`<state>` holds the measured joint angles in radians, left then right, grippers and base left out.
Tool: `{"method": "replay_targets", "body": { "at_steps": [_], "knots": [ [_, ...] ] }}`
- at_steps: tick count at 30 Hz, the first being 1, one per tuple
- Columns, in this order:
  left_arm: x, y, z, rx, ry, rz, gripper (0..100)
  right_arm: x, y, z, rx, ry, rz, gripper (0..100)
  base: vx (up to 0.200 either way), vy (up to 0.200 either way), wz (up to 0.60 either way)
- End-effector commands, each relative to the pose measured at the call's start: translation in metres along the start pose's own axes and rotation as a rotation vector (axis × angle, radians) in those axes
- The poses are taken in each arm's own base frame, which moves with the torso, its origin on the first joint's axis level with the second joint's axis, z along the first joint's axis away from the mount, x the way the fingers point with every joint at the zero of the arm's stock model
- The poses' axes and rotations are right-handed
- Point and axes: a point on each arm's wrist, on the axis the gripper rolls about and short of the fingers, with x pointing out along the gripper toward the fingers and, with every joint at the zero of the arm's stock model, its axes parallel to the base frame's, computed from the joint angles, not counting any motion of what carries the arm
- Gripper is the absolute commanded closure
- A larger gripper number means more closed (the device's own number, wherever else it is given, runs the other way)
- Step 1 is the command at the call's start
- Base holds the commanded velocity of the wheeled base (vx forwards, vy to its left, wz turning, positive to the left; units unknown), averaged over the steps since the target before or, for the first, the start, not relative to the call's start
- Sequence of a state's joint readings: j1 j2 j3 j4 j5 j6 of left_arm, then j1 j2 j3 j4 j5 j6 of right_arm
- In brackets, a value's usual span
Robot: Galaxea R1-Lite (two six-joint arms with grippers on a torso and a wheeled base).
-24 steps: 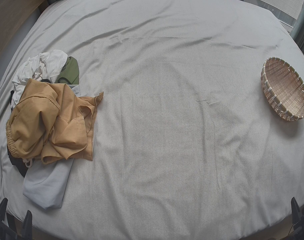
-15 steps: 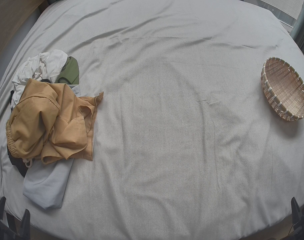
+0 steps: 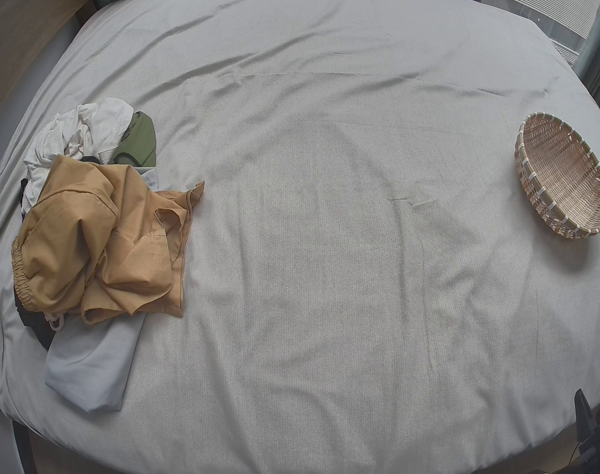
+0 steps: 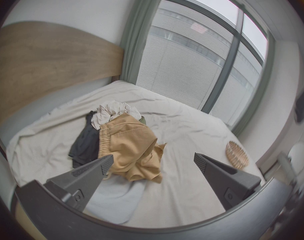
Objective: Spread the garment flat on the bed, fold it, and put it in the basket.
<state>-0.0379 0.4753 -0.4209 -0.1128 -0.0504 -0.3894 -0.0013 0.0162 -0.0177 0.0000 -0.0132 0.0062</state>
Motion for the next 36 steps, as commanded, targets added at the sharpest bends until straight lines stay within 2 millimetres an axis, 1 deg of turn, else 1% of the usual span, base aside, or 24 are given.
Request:
{"method": "replay_targets", "body": {
  "at_steps": [1, 4, 6, 10, 11, 12, 13, 14, 17, 19, 22, 23, 24, 25, 26, 27, 28, 29, 30, 31, 33, 34, 36],
  "knots": [
    [0.053, -0.007, 0.026, -0.130, 0.063, 0.032, 0, 0.000, 0.000, -0.005, 0.009, 0.000, 0.001, 0, 0.000, 0.000, 0.00],
    [0.061, -0.001, 0.032, -0.163, 0.034, 0.116, 0, 0.000, 0.000, -0.005, 0.009, 0.000, 0.001, 0, 0.000, 0.000, 0.00],
    [0.062, -0.001, 0.032, -0.163, 0.033, 0.121, 0, 0.000, 0.000, -0.005, 0.009, 0.000, 0.001, 0, 0.000, 0.000, 0.00],
    [0.074, 0.022, 0.037, -0.175, 0.042, 0.210, 0, 0.000, 0.000, -0.005, 0.011, 0.000, -0.001, 0, 0.000, 0.000, 0.00],
    [0.074, 0.022, 0.037, -0.175, 0.042, 0.210, 0, 0.000, 0.000, -0.005, 0.011, 0.000, -0.001, 0, 0.000, 0.000, 0.00],
    [0.077, 0.035, 0.039, -0.182, 0.049, 0.239, 0, 0.000, 0.000, -0.005, 0.011, 0.000, -0.001, 0, 0.000, 0.000, 0.00],
    [0.077, 0.041, 0.039, -0.184, 0.055, 0.243, 0, 0.000, 0.000, -0.005, 0.011, 0.000, -0.001, 0, 0.000, 0.000, 0.00],
    [0.077, 0.041, 0.039, -0.182, 0.053, 0.244, 0, 0.000, 0.000, -0.005, 0.011, 0.000, -0.001, 0, 0.000, 0.000, 0.00],
    [0.075, 0.069, 0.038, -0.217, 0.091, 0.249, 0, 0.000, 0.000, -0.005, 0.009, 0.000, 0.001, 0, 0.000, 0.000, 0.00],
    [0.075, 0.077, 0.038, -0.233, 0.104, 0.241, 0, 0.000, 0.000, -0.005, 0.008, 0.000, 0.002, 0, 0.000, 0.000, 0.00],
    [0.078, 0.098, 0.036, -0.283, 0.144, 0.236, 0, 0.000, 0.000, -0.005, 0.008, 0.000, 0.002, 0, 0.000, 0.000, 0.00],
    [0.079, 0.100, 0.036, -0.289, 0.148, 0.236, 0, 0.000, 0.000, -0.005, 0.008, 0.000, 0.002, 0, 0.000, 0.000, 0.00],
    [0.085, 0.110, 0.034, -0.312, 0.166, 0.243, 0, 0.000, 0.000, -0.005, 0.008, 0.000, 0.002, 0, 0.000, 0.000, 0.00],
    [0.085, 0.111, 0.034, -0.315, 0.168, 0.244, 0, 0.000, 0.000, -0.005, 0.008, 0.000, 0.002, 0, 0.000, 0.000, 0.00],
    [0.093, 0.124, 0.032, -0.334, 0.185, 0.252, 0, 0.000, 0.000, -0.005, 0.006, 0.000, 0.004, 0, 0.000, 0.000, 0.00],
    [0.097, 0.131, 0.030, -0.340, 0.189, 0.254, 0, 0.000, 0.000, -0.005, 0.006, 0.000, 0.004, 0, 0.000, 0.000, 0.00],
    [0.100, 0.137, 0.029, -0.343, 0.191, 0.255, 0, 0.000, 0.000, -0.005, 0.006, 0.000, 0.004, 0, 0.000, 0.000, 0.00],
    [0.100, 0.137, 0.028, -0.344, 0.192, 0.255, 0, 0.000, 0.000, -0.005, 0.006, 0.000, 0.004, 0, 0.000, 0.000, 0.00],
    [0.107, 0.147, 0.026, -0.350, 0.197, 0.250, 0, 0.000, 0.000, -0.005, 0.005, 0.000, 0.004, 0, 0.000, 0.000, 0.00],
    [0.109, 0.152, 0.024, -0.356, 0.201, 0.247, 0, 0.000, 0.000, -0.005, 0.005, 0.000, 0.004, 0, 0.000, 0.000, 0.00],
    [0.117, 0.158, 0.021, -0.367, 0.219, 0.231, 0, 0.000, 0.000, -0.005, 0.005, 0.000, 0.004, 0, 0.000, 0.000, 0.00],
    [0.117, 0.158, 0.021, -0.367, 0.219, 0.231, 0, 0.000, 0.000, -0.005, 0.005, 0.000, 0.004, 0, 0.000, 0.000, 0.00],
    [0.130, 0.159, 0.014, -0.392, 0.263, 0.189, 0, 0.000, 0.000, -0.005, 0.005, 0.000, 0.002, 0, 0.000, 0.000, 0.00]
  ]
}}
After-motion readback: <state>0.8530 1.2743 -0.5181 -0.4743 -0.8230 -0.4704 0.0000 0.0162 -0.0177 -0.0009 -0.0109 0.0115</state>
